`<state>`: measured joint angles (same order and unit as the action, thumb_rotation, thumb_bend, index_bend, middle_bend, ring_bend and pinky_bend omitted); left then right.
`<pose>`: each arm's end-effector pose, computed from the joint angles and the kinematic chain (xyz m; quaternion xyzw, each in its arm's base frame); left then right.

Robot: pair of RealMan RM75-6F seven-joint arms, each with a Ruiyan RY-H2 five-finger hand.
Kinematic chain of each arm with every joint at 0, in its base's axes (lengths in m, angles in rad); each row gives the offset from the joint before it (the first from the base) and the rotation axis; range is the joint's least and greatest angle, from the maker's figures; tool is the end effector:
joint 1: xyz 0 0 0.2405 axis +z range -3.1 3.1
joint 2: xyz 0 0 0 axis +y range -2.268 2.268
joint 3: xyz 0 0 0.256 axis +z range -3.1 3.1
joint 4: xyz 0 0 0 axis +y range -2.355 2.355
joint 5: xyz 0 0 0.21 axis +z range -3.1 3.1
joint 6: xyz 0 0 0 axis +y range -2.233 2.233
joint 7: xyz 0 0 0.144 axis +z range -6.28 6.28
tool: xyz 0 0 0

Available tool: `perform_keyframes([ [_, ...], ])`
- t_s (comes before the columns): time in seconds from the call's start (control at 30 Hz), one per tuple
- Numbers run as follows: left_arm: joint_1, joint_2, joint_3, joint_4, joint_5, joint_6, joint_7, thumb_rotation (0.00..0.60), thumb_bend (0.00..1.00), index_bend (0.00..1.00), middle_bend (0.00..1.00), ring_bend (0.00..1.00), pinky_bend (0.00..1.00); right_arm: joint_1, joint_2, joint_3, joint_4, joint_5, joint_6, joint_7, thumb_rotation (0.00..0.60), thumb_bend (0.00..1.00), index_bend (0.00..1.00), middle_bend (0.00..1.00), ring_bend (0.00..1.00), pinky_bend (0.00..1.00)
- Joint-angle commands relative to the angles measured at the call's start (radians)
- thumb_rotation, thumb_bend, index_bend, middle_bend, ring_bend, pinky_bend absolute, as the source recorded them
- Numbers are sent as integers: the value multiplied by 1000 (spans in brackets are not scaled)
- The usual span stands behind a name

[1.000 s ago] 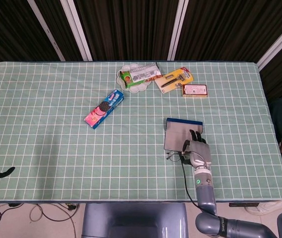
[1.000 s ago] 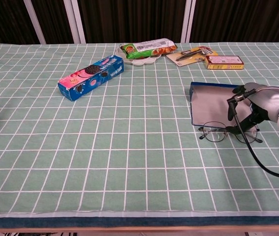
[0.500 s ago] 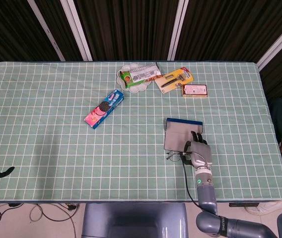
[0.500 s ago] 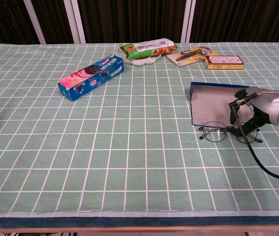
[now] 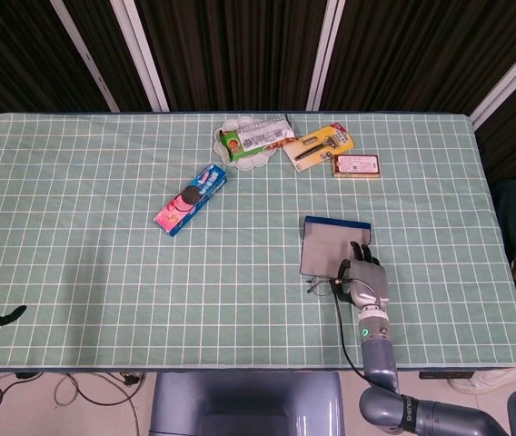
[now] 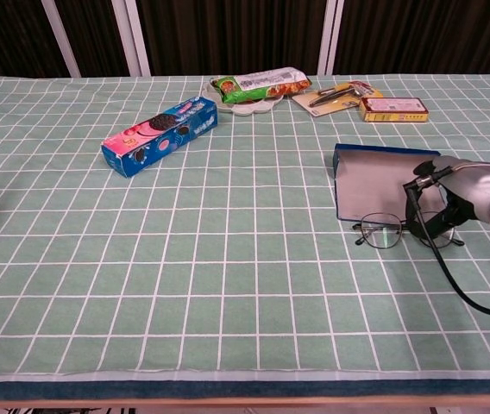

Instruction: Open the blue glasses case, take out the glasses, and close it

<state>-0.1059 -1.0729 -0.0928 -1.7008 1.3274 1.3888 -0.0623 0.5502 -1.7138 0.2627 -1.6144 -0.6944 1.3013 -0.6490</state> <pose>-0.3164 0.1935 0.1669 -0.5337 -0.4667 -0.3856 0.5906 -0.1907 -0.2946 -0.0284 0.5716 -0.5371 0.2961 0.5451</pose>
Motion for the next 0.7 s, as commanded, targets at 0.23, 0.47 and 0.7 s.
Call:
perform_keyframes([
  [0.23,0,1,0,0,0,0,-3,600,27,0,0,0,0,0,2,0,-3,8,0,-2,600,557,558,99,0,194],
  [0.47,1,2,0,0,2,1,-5,600,27,0,0,0,0,2,8,8,-19,-1,2,5,600,564,558,99,0,194],
  [0.7,1,1,-1,1,2,1,-7,600,27,0,0,0,0,21,17,34,-62,-2,10,-7,600,567,559,99,0,194],
])
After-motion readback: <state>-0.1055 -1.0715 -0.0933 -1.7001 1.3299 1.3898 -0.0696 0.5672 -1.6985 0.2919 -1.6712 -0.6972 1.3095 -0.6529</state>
